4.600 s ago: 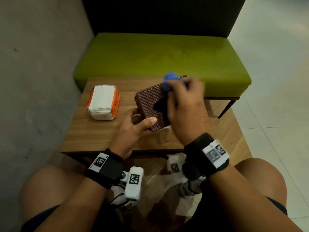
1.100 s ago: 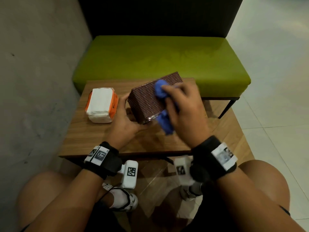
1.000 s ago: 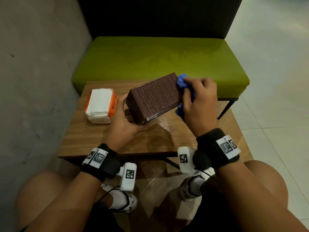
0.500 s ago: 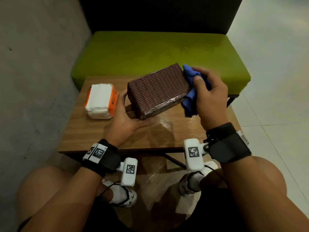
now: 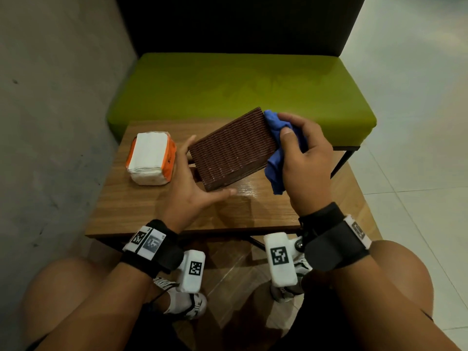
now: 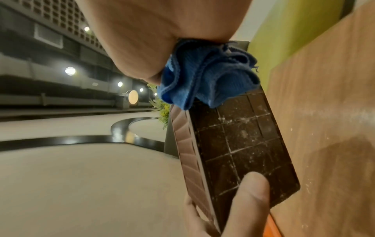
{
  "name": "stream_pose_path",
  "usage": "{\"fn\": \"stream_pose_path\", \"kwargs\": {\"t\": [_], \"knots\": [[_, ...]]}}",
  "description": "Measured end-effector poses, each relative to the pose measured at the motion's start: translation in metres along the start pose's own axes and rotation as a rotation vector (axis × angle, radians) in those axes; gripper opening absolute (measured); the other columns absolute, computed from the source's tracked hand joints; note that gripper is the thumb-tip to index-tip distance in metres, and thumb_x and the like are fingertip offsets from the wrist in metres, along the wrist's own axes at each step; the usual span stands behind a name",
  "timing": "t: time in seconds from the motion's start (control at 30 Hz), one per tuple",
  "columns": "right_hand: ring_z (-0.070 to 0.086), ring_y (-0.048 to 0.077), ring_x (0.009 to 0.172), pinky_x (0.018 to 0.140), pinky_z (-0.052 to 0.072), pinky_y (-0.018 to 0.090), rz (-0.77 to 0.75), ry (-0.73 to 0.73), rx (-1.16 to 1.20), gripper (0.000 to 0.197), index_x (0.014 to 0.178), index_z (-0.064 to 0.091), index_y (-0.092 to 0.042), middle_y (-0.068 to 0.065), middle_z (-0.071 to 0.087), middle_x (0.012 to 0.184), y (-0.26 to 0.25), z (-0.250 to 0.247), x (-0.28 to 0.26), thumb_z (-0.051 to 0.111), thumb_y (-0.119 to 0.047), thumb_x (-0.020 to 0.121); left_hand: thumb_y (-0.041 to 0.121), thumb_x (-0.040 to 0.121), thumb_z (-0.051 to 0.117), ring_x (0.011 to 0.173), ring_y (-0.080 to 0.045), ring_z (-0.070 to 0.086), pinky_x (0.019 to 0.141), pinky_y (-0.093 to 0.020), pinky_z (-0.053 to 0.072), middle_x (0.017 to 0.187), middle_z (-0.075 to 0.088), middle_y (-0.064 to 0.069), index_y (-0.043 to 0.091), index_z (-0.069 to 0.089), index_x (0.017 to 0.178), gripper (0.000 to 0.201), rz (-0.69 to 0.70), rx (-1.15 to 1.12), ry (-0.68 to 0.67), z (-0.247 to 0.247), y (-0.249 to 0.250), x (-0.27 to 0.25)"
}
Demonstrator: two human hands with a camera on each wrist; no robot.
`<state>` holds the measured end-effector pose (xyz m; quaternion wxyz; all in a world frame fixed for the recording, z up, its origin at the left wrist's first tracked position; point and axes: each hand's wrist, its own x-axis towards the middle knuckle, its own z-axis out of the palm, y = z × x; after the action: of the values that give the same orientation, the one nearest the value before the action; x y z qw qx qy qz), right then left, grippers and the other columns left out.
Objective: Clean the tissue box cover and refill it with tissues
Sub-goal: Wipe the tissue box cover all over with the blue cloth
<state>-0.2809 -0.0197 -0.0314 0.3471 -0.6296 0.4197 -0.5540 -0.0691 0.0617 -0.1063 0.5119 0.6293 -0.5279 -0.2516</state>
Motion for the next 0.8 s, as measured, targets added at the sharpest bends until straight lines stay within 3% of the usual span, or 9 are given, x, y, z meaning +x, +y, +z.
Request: {"fn": "stream_pose_path", "kwargs": {"t": [0.1,0.2,0.3,0.4,0.5,0.57,0.67,0.73,0.8], "knots": [[0.062,0.012,0.115,0.100,0.050,0.028,-0.131,-0.023,-0.081,0.025,0.126,0.071,-0.012,0.004,0.065,0.120,-0.012,0.004,-0.009,0.057,-0.010,0.106,0.048,0.059,0.105,0.143,0.003,0.047,0.118,-0.034,0.048,0.154,0.036,0.027,0.041,0.024,0.160,0.129,-0.011,0.005,-0.011,0.000,-0.003,0.002],[0.061,0.016,0.110,0.097,0.047,0.021,-0.259,-0.087,-0.158,0.027,0.126,0.072,-0.006,0.009,0.062,0.117,-0.024,0.014,-0.022,0.062,-0.002,0.101,0.051,0.052,0.104,0.132,-0.011,0.060,0.113,-0.048,0.052,0.143,0.053,0.011,0.054,0.034,0.141,0.113,-0.023,0.020,0.019,0.004,-0.005,0.009],[0.059,0.026,0.112,0.095,0.051,0.033,-0.384,-0.160,-0.280,0.030,0.128,0.071,-0.002,0.018,0.059,0.122,-0.027,0.025,-0.037,0.063,-0.001,0.100,0.064,0.051,0.093,0.127,-0.022,0.056,0.111,-0.043,0.049,0.134,0.044,0.000,0.038,0.046,0.143,0.107,-0.011,0.177,0.081,0.006,0.001,0.009],[0.061,0.035,0.111,0.089,0.054,0.043,-0.466,-0.231,-0.356,0.030,0.129,0.070,0.001,0.023,0.060,0.126,-0.024,0.033,-0.045,0.061,-0.002,0.101,0.062,0.061,0.079,0.125,-0.032,0.053,0.110,-0.056,0.043,0.131,0.051,-0.006,0.032,0.044,0.140,0.091,0.059,0.327,0.134,0.006,0.012,0.004],[0.061,0.036,0.110,0.090,0.054,0.046,-0.556,-0.299,-0.447,0.033,0.129,0.071,0.000,0.024,0.063,0.127,-0.021,0.045,-0.055,0.065,-0.001,0.096,0.054,0.083,0.055,0.107,-0.033,0.061,0.096,-0.054,0.050,0.115,0.061,-0.008,0.019,0.054,0.127,0.055,0.160,0.515,0.067,0.015,0.017,0.009],[0.060,0.035,0.108,0.091,0.052,0.045,-0.595,-0.328,-0.499,0.037,0.130,0.071,-0.002,0.022,0.064,0.127,-0.019,0.051,-0.060,0.070,0.000,0.093,0.053,0.090,0.044,0.100,-0.033,0.064,0.089,-0.056,0.054,0.107,0.064,-0.012,0.011,0.060,0.118,0.053,0.136,0.485,0.003,0.019,0.008,0.008],[0.061,0.035,0.102,0.084,0.049,0.048,-0.603,-0.313,-0.545,0.034,0.128,0.072,-0.003,0.019,0.067,0.122,-0.019,0.043,-0.054,0.068,-0.004,0.094,0.052,0.080,0.069,0.123,-0.024,0.065,0.107,-0.046,0.054,0.135,0.065,-0.008,0.015,0.052,0.139,0.072,0.029,0.237,0.069,0.015,-0.007,0.004],[0.059,0.036,0.099,0.082,0.048,0.049,-0.553,-0.238,-0.542,0.030,0.125,0.073,-0.002,0.020,0.067,0.116,-0.012,0.029,-0.036,0.064,-0.003,0.097,0.045,0.066,0.095,0.129,-0.016,0.063,0.108,-0.033,0.052,0.143,0.062,-0.001,0.029,0.044,0.146,0.096,0.057,0.128,0.102,0.009,-0.008,0.001],[0.056,0.033,0.102,0.083,0.048,0.048,-0.449,-0.119,-0.518,0.026,0.123,0.074,-0.003,0.018,0.064,0.112,0.001,0.014,-0.012,0.062,-0.003,0.099,0.043,0.061,0.105,0.132,-0.015,0.061,0.109,-0.034,0.052,0.147,0.059,0.002,0.036,0.038,0.149,0.111,0.093,0.128,0.103,0.006,-0.007,0.000]]}}
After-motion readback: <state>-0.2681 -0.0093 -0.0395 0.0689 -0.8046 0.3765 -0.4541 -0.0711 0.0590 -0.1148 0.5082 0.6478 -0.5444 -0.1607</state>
